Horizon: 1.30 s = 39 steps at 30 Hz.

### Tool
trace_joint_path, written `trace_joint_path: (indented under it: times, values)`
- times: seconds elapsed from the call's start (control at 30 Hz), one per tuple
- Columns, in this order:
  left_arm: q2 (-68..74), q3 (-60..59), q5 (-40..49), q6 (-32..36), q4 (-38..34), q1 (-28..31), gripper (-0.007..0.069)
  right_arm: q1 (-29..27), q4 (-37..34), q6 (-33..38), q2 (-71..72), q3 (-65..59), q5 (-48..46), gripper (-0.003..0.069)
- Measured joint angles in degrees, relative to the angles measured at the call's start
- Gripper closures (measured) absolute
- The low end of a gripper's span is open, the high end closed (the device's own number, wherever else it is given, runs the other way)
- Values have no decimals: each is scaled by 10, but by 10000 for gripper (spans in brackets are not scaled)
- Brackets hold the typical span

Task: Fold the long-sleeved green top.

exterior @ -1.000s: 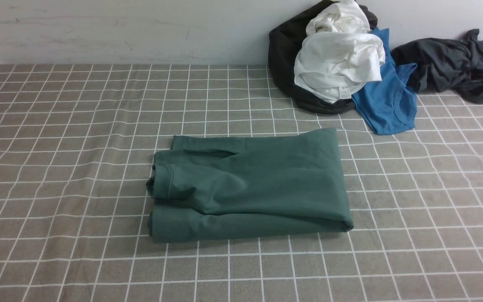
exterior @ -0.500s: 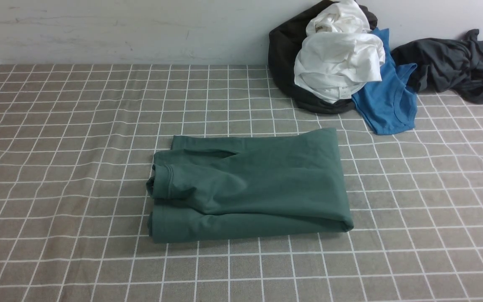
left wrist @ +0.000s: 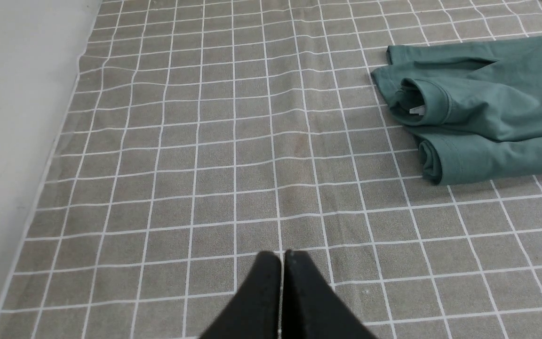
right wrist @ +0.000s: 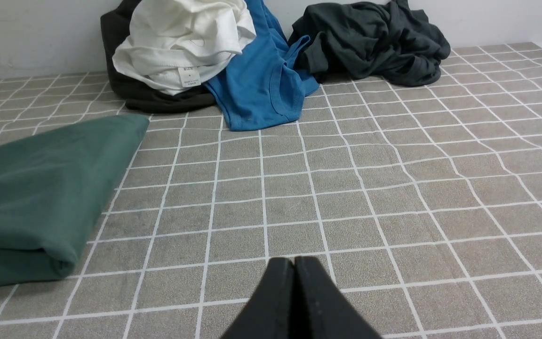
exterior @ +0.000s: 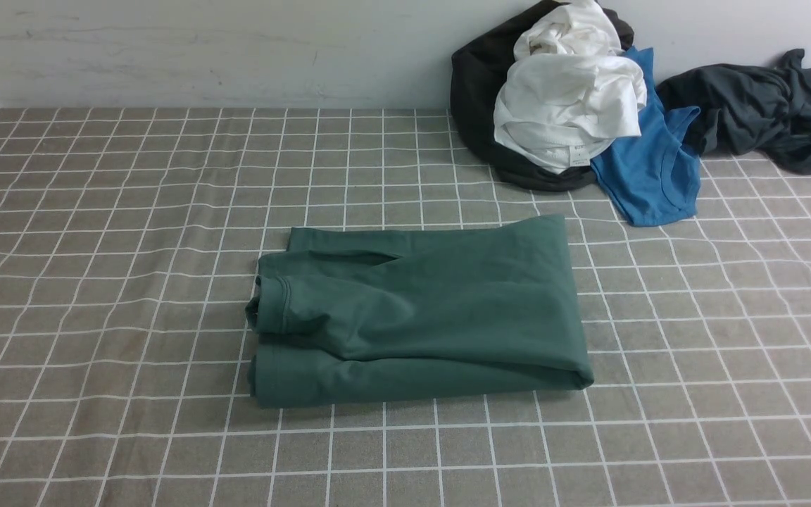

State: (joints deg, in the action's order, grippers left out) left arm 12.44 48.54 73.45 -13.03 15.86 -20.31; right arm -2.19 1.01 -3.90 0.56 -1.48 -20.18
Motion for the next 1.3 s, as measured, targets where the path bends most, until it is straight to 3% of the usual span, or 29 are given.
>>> trace_joint_path:
  times: [0.67, 0.87, 0.93, 1.03, 1.13, 1.3]
  values:
    - [-2, -30, -7, 0, -1, 1, 632, 0, 0, 0, 0, 0, -1, 673]
    - [-6, -145, -223, 8, -36, 65, 632, 0, 0, 0, 0, 0, -1, 673]
    - [-15, -224, -364, 27, -38, 104, 632, 0, 0, 0, 0, 0, -1, 673]
    - [-31, -310, -503, 63, -55, 150, 632, 0, 0, 0, 0, 0, -1, 673]
    - [-53, -379, -568, 96, -97, 183, 632, 0, 0, 0, 0, 0, -1, 673]
    - [-114, -467, -579, 172, -159, 218, 632, 0, 0, 0, 0, 0, -1, 673]
